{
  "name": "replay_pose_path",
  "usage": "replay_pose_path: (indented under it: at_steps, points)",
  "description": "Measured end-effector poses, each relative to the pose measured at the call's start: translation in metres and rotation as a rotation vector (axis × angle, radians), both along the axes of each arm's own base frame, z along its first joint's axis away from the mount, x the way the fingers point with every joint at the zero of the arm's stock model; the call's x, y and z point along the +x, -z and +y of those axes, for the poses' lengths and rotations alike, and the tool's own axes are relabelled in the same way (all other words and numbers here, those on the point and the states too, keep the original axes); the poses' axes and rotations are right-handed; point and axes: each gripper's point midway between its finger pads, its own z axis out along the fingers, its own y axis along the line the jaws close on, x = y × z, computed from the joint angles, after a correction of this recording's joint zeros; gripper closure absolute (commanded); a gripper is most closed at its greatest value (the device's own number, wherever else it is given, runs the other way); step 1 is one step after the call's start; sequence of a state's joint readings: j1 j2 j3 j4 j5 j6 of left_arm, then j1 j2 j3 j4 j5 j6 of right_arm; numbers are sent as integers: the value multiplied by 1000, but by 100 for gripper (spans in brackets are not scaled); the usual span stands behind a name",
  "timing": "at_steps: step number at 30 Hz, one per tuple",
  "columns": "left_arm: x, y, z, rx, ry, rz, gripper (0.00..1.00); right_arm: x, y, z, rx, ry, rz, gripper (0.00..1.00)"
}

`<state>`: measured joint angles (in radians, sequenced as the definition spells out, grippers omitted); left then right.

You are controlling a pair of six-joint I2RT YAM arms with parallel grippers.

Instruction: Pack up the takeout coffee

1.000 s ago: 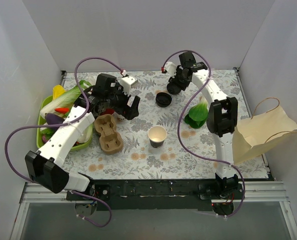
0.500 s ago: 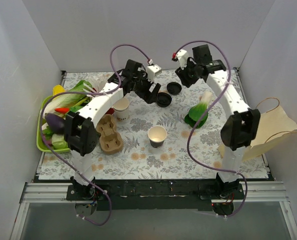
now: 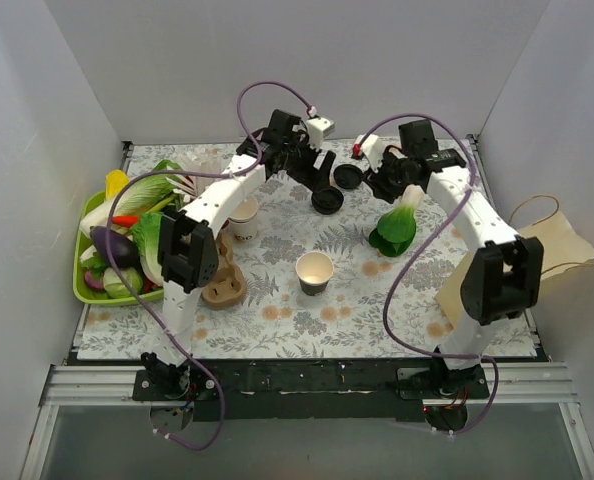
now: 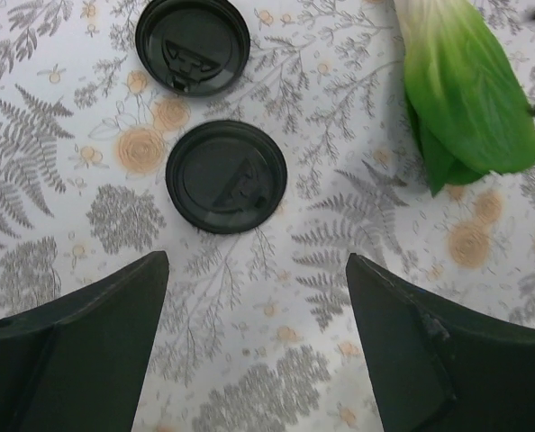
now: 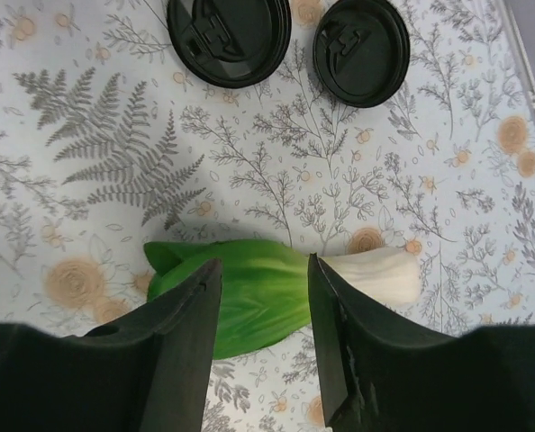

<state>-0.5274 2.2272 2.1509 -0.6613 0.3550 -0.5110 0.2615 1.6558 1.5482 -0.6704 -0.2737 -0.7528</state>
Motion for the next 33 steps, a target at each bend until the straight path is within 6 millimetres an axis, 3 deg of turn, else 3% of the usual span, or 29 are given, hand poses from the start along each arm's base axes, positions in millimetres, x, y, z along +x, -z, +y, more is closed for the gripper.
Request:
replay_pose_path:
  at_steps: [4,7,11,14,17,21,25,29,33]
  points:
    - [-37,-41,21,-18,-6,-12,16,40,41,6,-62,-42,66,55]
    - [-72,-100,41,-63,-4,-92,15,76,60,9,-76,-52,78,55]
    - [-115,-186,65,-143,2,-267,13,90,79,3,-98,-49,104,54]
    - [-140,-219,79,-173,-4,-348,13,93,81,1,-96,-40,99,52]
    - [-149,-219,85,-160,-5,-361,13,100,75,6,-57,-27,75,48]
    - [-140,-185,85,-91,-17,-297,12,105,73,19,28,-2,94,47]
    - [-134,-156,84,-40,-22,-233,12,101,87,35,105,3,162,46]
    - [-134,-152,85,-29,-21,-223,12,94,102,51,144,8,229,46]
    - [-134,-152,85,-28,-21,-221,12,84,102,77,164,-20,249,46]
